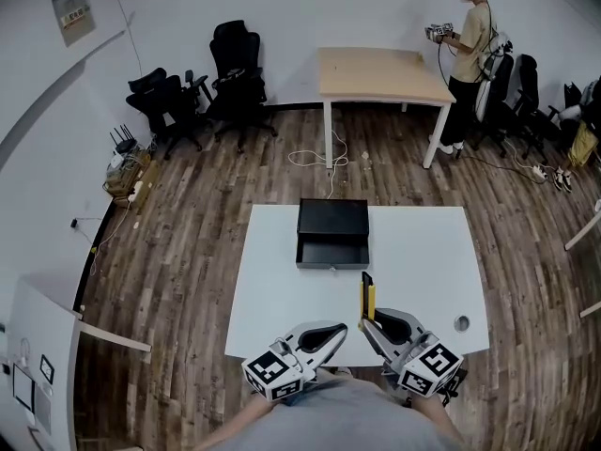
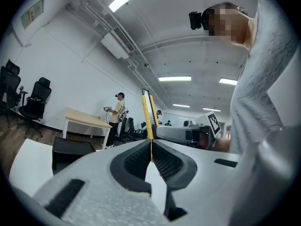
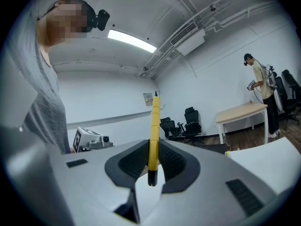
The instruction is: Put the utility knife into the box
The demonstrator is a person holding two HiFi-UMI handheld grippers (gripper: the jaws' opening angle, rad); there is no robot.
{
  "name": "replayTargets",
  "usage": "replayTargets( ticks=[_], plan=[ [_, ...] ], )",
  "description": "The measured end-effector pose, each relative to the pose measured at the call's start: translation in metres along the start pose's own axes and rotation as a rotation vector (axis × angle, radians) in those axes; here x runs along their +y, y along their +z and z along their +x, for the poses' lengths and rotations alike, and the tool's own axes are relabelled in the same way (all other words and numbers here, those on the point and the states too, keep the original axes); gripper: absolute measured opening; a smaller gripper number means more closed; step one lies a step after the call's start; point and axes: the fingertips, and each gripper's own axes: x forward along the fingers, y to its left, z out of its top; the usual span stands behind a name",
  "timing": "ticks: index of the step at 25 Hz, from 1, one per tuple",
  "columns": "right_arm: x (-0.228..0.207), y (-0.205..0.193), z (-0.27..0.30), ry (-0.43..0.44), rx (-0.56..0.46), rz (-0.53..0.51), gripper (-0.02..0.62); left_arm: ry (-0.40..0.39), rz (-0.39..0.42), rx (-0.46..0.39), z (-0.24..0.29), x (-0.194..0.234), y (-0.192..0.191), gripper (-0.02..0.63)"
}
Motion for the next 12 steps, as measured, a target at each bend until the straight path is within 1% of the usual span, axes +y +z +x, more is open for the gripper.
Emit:
replayTargets(
  ticks=[6, 9, 12],
  plan=[
    [-0.022, 0.004, 0.0, 0.028, -0.009, 0.002, 0.078, 0.038, 0.018, 0.013, 0.016, 0.003, -0.002, 0.018],
    [-0.028, 0.003, 0.002, 0.031, -0.003, 0.017, 0.078, 0.07, 0.005, 0.019, 0.015, 0.011, -0.003, 0.018],
    [-0.034, 0.002, 0.006, 0.031, 0.007, 0.023, 0.078, 0.077, -0.001, 0.017, 0.018, 0.018, -0.001, 0.018]
  ],
)
